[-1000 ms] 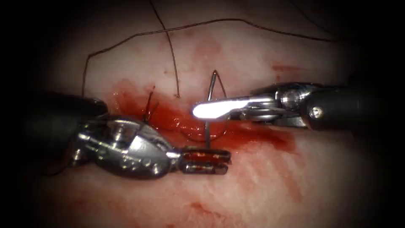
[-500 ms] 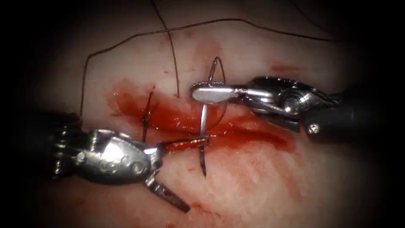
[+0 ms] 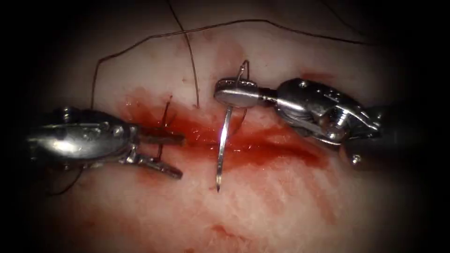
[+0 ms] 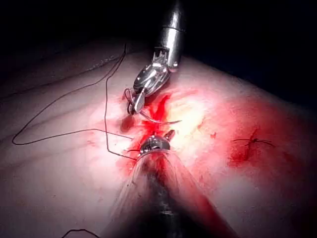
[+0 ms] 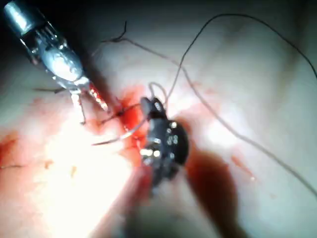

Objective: Wound Closure

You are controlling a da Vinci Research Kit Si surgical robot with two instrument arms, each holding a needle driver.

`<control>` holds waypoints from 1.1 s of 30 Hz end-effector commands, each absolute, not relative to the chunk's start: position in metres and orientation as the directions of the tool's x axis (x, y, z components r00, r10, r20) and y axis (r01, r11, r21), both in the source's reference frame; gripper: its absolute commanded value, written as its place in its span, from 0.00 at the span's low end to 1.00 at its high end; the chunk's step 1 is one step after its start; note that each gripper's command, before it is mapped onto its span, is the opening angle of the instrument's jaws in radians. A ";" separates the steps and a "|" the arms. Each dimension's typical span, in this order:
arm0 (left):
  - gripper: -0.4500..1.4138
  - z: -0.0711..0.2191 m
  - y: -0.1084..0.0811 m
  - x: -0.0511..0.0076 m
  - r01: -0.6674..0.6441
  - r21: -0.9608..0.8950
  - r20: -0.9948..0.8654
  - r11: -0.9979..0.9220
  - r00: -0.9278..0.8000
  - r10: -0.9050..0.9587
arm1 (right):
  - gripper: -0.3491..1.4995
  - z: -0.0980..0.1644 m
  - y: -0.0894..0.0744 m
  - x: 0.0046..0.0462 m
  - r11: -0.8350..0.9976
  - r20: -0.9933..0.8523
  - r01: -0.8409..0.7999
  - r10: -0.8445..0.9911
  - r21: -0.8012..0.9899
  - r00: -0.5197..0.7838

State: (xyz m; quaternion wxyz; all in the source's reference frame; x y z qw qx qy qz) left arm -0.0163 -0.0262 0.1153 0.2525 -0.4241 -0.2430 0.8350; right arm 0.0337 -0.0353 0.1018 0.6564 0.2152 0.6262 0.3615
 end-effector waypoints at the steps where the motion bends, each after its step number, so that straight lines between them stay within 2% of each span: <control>1: 0.09 0.117 -0.026 -0.0163 -0.262 -0.601 -0.566 -0.755 -0.527 0.634 | 0.00 0.102 -0.035 0.0345 0.670 -0.690 -0.204 0.722 0.714 -0.046; 8: 0.00 0.119 -0.026 -0.0159 -0.275 -0.606 -0.531 -0.746 -0.559 0.637 | 0.00 0.102 -0.035 0.0346 0.708 -0.730 -0.210 0.683 0.674 -0.039; 17: 0.00 0.120 -0.027 -0.0166 -0.209 -0.642 -0.502 -0.738 -0.613 0.610 | 0.00 0.102 -0.035 0.0350 0.712 -0.734 -0.214 0.678 0.669 -0.038; 33: 0.00 0.121 -0.027 -0.0198 -0.221 -0.636 -0.499 -0.739 -0.613 0.612 | 0.00 0.102 -0.035 0.0351 0.731 -0.753 -0.214 0.656 0.648 -0.037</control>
